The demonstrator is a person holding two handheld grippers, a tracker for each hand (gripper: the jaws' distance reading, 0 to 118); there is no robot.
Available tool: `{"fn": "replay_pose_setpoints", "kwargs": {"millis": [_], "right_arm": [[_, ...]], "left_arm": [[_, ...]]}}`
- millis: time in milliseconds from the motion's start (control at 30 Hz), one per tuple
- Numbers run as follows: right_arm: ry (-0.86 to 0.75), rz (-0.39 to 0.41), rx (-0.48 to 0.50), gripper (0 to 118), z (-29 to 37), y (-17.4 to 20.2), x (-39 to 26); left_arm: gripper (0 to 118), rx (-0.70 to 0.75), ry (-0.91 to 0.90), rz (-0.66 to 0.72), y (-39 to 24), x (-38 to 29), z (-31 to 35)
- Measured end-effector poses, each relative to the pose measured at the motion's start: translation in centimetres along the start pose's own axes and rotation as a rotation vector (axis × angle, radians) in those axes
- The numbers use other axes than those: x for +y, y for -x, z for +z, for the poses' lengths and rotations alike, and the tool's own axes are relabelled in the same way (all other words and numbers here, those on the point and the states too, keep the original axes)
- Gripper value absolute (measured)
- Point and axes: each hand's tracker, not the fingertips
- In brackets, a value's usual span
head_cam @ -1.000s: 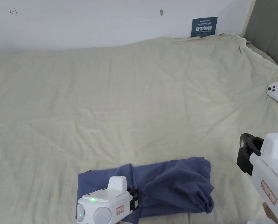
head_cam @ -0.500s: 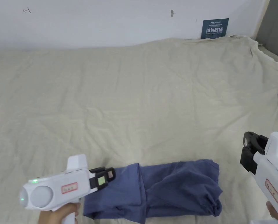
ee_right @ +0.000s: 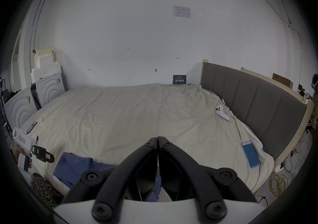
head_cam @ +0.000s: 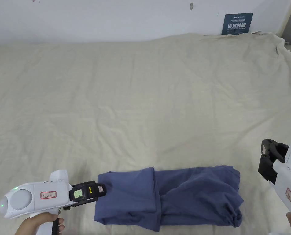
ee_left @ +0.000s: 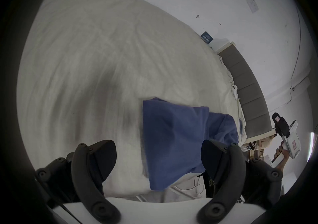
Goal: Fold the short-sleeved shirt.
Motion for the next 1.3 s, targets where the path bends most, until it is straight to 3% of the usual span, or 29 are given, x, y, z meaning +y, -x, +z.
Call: {"fn": "replay_pose_setpoints", "kwargs": {"millis": [100, 200, 367, 500, 600, 700, 800, 1100, 1300], "right_arm": [[0.011, -0.001, -0.004, 0, -0.5, -0.4, -0.3], [0.017, 0.001, -0.010, 0, -0.8, -0.6, -0.6], [0.031, 0.000, -0.015, 0, -1.2, -0.8, -0.9], [0.042, 0.000, -0.009, 0, -1.3, -0.2, -0.9], [0.047, -0.002, -0.007, 0, -1.6, -0.3, -1.0], [0.046, -0.008, -0.006, 0, -1.7, -0.5, -1.1], [0.044, -0.009, -0.006, 0, -1.8, -0.7, -1.1], [0.038, -0.014, 0.005, 0, -1.9, -1.0, -1.1], [0.026, -0.013, 0.014, 0, -1.4, -0.4, -0.5]], "left_arm": [[103, -0.009, 0.060, 0.047, 0.4, 0.1, -1.7], [93, -0.021, 0.108, 0.017, 0.2, 0.1, -3.4], [92, -0.036, 0.133, -0.017, 0.0, 0.9, -4.0], [56, -0.027, 0.127, -0.049, -0.4, 1.3, -4.1], [48, -0.029, 0.135, -0.057, -1.1, 1.3, -4.8], [23, 0.032, 0.143, -0.117, -1.6, 1.1, -4.9], [11, 0.024, 0.130, -0.089, -1.4, 1.3, -4.2], [7, 0.045, 0.083, -0.172, -4.0, 1.2, -0.9], [7, 0.093, 0.040, -0.155, -3.6, 2.1, 3.0]]}}
